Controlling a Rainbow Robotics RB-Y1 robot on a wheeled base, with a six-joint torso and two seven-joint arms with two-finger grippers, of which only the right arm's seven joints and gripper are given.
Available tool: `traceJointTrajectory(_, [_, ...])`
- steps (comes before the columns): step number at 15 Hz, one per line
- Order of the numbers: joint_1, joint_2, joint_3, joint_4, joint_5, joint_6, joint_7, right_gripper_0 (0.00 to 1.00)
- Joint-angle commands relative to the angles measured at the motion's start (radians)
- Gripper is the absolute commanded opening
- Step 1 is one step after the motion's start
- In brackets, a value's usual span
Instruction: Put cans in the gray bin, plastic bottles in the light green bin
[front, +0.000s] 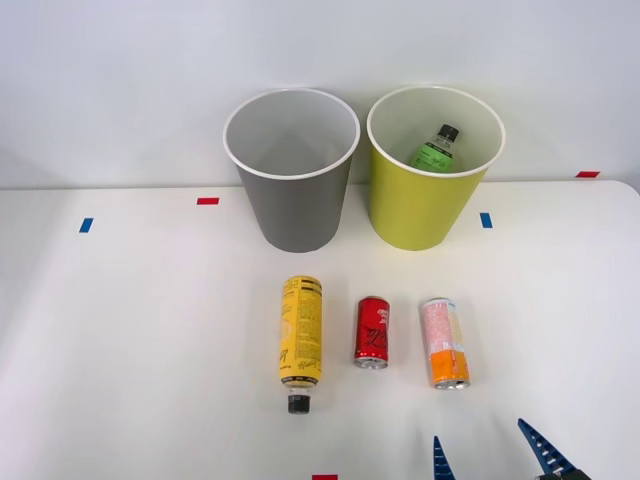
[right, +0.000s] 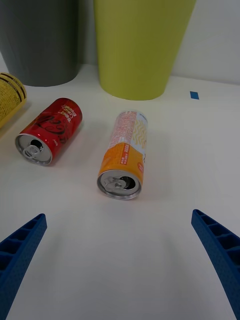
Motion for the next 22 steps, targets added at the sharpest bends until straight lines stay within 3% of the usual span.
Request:
traceJointTrajectory(1, [0.000,0.000,0.000,0.000,0.000,0.000,0.000,1.00])
traceJointTrajectory(22, [0.000,0.000,0.000,0.000,0.000,0.000,0.000,1.00])
